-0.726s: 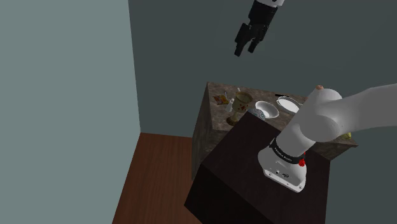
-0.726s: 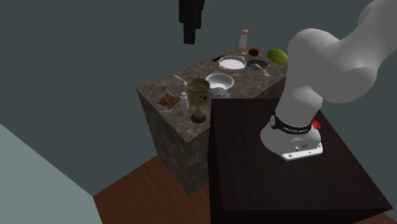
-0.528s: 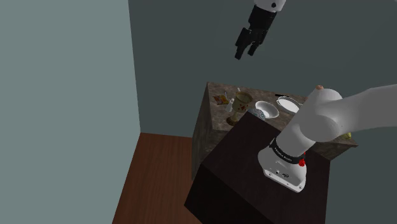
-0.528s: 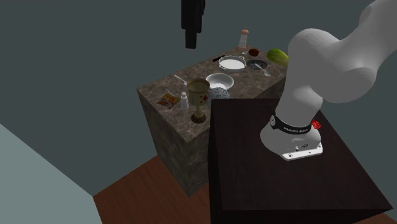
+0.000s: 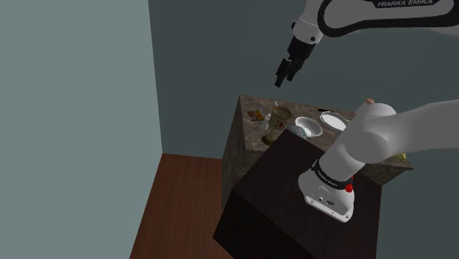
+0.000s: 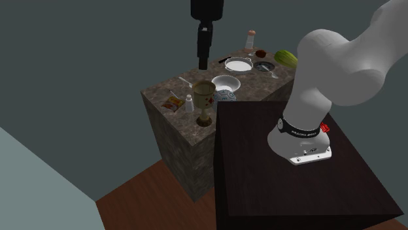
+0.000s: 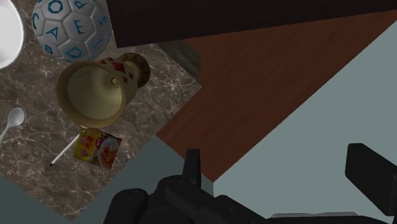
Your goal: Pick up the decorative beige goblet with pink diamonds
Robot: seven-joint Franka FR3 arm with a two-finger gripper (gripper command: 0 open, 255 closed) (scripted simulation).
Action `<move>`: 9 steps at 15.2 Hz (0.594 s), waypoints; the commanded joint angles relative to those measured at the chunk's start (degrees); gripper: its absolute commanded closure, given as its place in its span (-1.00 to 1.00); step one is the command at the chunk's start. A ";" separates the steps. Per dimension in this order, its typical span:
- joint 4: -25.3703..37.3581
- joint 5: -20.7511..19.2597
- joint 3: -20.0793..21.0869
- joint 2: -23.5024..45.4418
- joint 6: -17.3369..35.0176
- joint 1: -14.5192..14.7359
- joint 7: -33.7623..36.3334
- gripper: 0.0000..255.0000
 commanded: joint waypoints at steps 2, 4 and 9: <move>-3.54 -2.24 -2.99 1.52 5.22 -1.24 -3.80 -1.00; -5.51 -3.86 -5.23 3.16 8.92 -2.23 -6.43 -1.00; -8.77 -7.68 -11.23 9.93 19.21 -4.50 -13.21 -1.00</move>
